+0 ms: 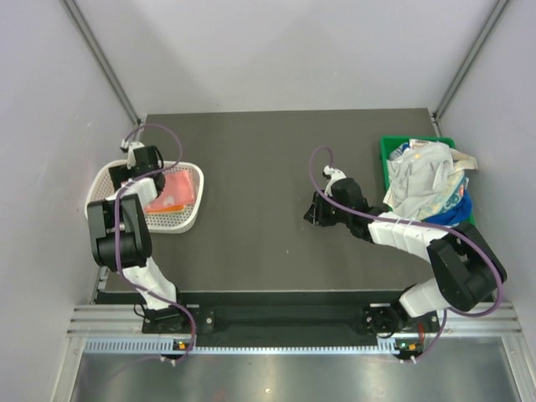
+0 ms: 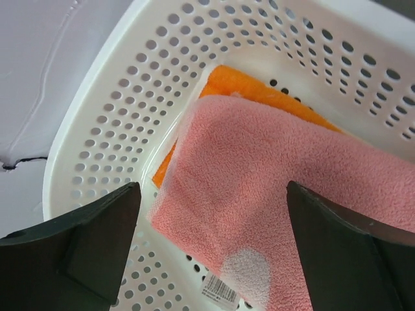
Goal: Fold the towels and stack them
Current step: Neatly place the folded towel into the bin, then grab crumpled towel
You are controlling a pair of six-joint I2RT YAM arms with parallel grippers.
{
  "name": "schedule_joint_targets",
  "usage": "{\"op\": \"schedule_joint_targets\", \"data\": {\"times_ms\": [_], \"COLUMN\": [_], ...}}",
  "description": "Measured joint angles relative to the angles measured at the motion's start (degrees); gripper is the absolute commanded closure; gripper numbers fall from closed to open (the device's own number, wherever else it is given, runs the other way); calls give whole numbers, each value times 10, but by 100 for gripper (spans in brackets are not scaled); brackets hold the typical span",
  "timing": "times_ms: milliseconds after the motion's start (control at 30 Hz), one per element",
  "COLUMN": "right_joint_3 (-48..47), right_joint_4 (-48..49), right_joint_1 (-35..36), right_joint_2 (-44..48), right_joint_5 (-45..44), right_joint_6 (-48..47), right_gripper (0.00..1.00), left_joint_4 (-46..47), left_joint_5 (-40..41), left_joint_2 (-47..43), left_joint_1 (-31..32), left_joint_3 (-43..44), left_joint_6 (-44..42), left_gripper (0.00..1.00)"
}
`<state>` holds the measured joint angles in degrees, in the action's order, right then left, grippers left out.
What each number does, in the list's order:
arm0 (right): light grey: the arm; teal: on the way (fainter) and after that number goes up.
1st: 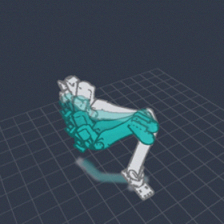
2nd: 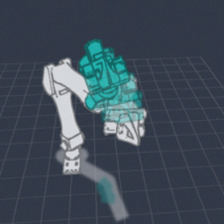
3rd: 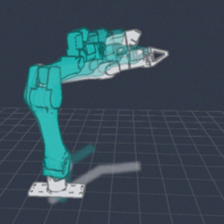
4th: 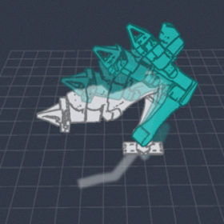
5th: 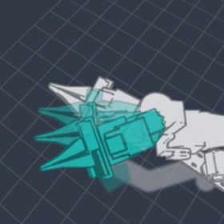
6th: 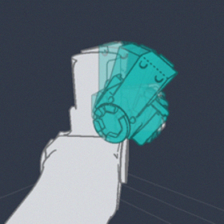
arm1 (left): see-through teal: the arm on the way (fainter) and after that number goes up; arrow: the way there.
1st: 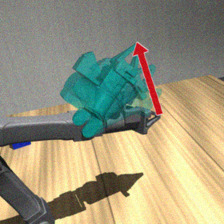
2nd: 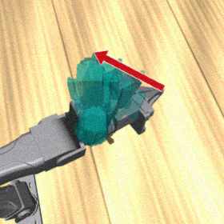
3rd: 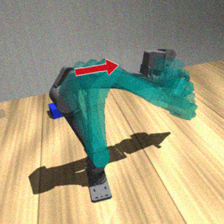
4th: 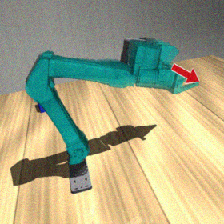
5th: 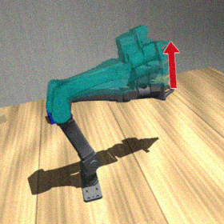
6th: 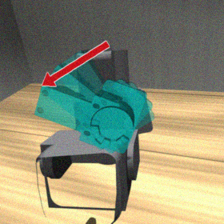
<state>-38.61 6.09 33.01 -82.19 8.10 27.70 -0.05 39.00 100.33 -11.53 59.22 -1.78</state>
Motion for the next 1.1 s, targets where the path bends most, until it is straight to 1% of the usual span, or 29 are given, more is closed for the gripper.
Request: {"op": "schedule_joint_targets", "data": {"times_ms": [100,233,333,433,500,600,700,767,867,900,967,1100], "right_joint_3": [0,0,0,0,0,1,1,1,1,0,-7,-60], "right_joint_4": [0,0,1,1,1,0,-2,-6,-27,-35,-68,-146], "right_joint_1": [0,0,0,0,0,0,0,0,0,1,1,-11], "right_joint_2": [0,0,0,1,3,12,27,41,69,78,97,116], "right_joint_5": [0,-1,-3,-7,-12,-22,-36,-47,-71,-83,-113,-185], "right_joint_6": [0,0,0,0,0,-1,-2,-2,-6,-7,-9,-18], "right_gripper": [66,65,65,64,64,64,64,63,62,61,60,58], "left_joint_4": [-6,-37,-63,-84,-86,-93,-122,-150,-201,-216,-231,-264], "left_joint_5": [1,-8,-21,-26,-28,-33,-27,-17,-19,-25,-45,-69], "left_joint_2": [-6,-32,-71,-124,-164,-222,-247,-249,-250,-251,-264,-316], "left_joint_1": [0,2,9,36,74,169,289,382,486,510,536,535], "left_joint_3": [6,20,22,20,12,-12,-23,-23,-23,-24,-38,-80], "left_joint_6": [18,64,112,160,189,221,246,262,286,292,308,342], "left_gripper": [1,1,1,1,1,1,1,1,1,1,1,1]}}
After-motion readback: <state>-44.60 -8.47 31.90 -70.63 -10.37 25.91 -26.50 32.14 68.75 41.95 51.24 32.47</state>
